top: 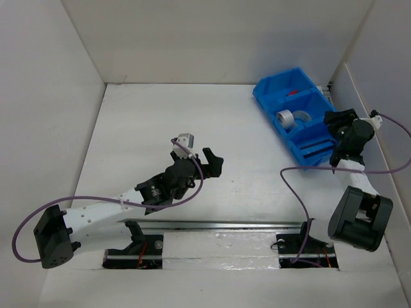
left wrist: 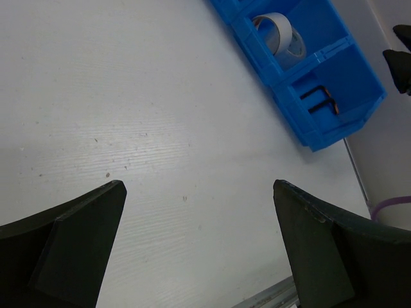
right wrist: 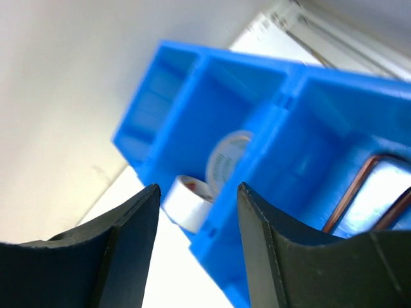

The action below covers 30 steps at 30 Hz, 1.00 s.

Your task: Sort the tools into containers

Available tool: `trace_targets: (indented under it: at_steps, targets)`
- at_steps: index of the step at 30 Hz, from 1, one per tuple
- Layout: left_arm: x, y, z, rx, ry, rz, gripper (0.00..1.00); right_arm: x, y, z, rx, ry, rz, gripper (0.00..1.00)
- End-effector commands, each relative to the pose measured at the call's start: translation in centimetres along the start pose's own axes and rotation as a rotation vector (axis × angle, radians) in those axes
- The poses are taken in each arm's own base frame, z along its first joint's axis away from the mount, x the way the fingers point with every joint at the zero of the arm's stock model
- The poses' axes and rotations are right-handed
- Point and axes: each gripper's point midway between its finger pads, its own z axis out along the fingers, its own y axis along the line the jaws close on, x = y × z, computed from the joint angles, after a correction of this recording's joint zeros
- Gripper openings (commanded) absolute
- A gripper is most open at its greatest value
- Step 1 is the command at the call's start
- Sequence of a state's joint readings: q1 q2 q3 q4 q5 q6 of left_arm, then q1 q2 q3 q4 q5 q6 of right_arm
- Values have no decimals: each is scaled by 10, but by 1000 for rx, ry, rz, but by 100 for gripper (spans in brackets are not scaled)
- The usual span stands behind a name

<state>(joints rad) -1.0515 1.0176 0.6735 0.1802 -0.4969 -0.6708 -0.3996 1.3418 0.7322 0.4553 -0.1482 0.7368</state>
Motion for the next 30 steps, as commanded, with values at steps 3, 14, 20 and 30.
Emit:
trace_targets:
  at_steps: [3,14,20,30]
  targets:
    - [-18,-7,-6,9,-26,-17,99,-17,41,-24,-97,-60,-83,58]
    - [-69,-37,-21,23,-53,51,99,69,206,-133,-570,164,-348,75]
    - [-103,-41,-24,-20,-115,165,99,73,246,-212,-701,132,-345,99]
    - [-104,-23,-38,2,-195,148,99,94,246,-287,-777,255,-329,100]
